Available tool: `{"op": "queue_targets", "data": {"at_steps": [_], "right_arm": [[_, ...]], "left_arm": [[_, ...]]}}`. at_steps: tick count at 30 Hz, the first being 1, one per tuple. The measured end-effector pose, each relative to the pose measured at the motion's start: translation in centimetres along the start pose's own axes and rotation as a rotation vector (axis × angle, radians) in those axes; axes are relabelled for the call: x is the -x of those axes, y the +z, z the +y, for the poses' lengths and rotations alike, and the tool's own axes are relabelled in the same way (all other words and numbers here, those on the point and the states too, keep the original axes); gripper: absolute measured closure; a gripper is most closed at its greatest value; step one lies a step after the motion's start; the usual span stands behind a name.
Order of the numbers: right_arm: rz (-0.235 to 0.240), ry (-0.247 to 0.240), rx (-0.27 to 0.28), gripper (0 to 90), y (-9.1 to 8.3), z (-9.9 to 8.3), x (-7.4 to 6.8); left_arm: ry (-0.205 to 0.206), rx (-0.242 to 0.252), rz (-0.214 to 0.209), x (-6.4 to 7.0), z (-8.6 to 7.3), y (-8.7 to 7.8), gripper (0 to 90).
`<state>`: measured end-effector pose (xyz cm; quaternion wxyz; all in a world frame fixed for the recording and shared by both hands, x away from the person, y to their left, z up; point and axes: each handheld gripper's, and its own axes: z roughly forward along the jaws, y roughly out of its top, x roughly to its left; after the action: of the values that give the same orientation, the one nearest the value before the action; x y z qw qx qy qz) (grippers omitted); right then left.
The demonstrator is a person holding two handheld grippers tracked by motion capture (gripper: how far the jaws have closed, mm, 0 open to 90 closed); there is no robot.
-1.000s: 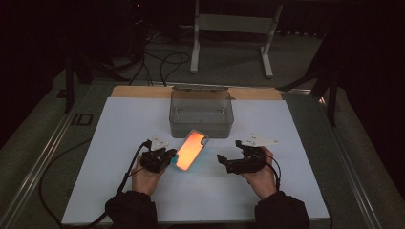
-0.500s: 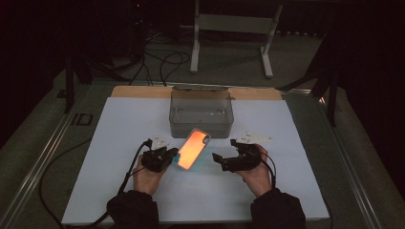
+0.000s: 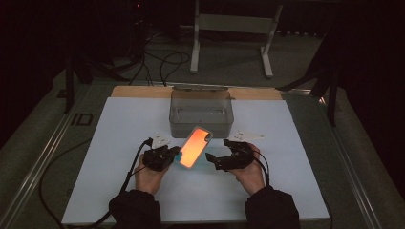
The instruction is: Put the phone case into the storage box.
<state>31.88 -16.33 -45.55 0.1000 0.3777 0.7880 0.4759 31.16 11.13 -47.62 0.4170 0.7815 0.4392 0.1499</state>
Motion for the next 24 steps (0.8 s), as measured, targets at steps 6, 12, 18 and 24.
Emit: {"op": "queue_targets", "data": {"at_steps": [6,12,18,24], "right_arm": [[0.03,0.03,-0.01,8.1,0.7,0.1,-0.3],[0.061,0.063,-0.025,12.8,1.3,0.2,-0.4],[0.091,0.136,-0.031,23.8,1.6,0.3,-0.2],[0.107,0.177,-0.046,36.6,1.9,0.2,-0.1]], "left_arm": [[-0.004,0.017,-0.009,0.4,0.4,-0.1,88.8],[-0.007,0.034,-0.018,0.7,0.7,-0.2,88.7],[-0.014,0.045,-0.023,0.9,0.7,-0.2,88.7],[-0.014,0.048,-0.033,1.1,0.7,-0.1,88.7]]}}
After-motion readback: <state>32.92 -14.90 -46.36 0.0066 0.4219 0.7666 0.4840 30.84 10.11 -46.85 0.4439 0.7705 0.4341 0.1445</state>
